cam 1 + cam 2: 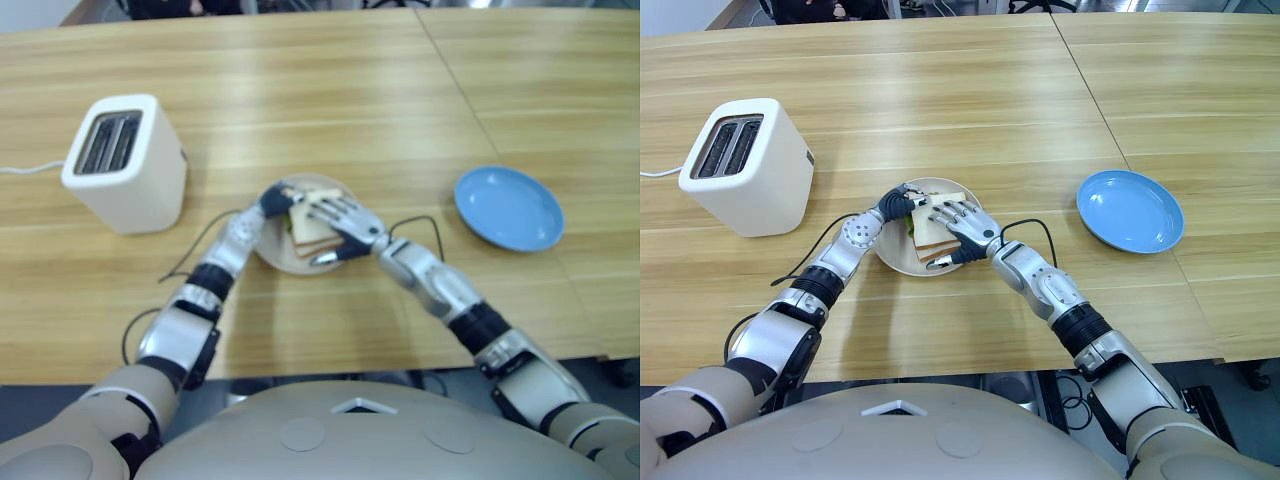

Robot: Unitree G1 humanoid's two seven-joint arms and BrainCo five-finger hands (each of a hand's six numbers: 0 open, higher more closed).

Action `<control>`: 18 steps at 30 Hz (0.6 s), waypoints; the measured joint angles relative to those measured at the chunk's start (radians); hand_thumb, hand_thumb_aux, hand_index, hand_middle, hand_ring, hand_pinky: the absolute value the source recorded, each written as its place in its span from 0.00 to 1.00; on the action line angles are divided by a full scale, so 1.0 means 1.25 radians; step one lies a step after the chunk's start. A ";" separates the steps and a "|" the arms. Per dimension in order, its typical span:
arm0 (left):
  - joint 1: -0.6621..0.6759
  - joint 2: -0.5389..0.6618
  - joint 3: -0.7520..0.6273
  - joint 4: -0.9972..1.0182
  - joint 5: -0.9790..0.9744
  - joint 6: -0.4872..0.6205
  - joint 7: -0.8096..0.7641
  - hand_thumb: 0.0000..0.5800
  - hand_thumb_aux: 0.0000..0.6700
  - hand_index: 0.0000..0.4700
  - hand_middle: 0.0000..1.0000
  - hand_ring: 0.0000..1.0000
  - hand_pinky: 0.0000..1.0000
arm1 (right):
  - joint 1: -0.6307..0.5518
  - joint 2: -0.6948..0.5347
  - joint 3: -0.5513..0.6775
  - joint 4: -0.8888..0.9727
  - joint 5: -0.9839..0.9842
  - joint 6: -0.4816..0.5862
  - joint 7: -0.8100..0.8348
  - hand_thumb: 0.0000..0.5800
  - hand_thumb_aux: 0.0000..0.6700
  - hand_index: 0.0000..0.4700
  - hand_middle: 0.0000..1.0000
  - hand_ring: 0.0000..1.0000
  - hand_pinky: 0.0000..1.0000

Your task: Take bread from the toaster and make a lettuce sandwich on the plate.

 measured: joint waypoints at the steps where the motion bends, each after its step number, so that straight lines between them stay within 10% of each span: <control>1: 0.001 0.001 0.000 -0.001 0.000 0.000 0.000 1.00 1.00 0.98 1.00 1.00 1.00 | -0.001 0.001 0.002 0.000 0.000 0.001 0.002 0.00 0.00 0.00 0.00 0.00 0.00; 10: 0.006 0.008 -0.001 -0.007 0.001 0.001 -0.002 0.99 0.92 0.90 1.00 1.00 1.00 | -0.002 0.005 0.008 0.001 0.001 0.005 0.008 0.00 0.00 0.00 0.00 0.00 0.00; 11: 0.013 0.012 -0.001 -0.016 0.006 -0.003 0.003 0.83 0.59 0.58 0.61 0.61 0.61 | -0.003 0.005 0.010 0.001 0.001 0.005 0.008 0.00 0.00 0.00 0.00 0.00 0.00; 12: 0.022 0.015 -0.001 -0.033 0.012 -0.007 0.014 0.00 0.00 0.00 0.00 0.00 0.00 | -0.003 0.006 0.011 0.001 0.000 0.005 0.008 0.00 0.00 0.00 0.00 0.00 0.00; 18: 0.071 0.123 0.051 -0.333 0.163 -0.001 0.259 0.00 0.00 0.00 0.00 0.00 0.00 | -0.019 0.018 0.020 0.028 0.000 0.008 0.007 0.00 0.00 0.00 0.00 0.00 0.00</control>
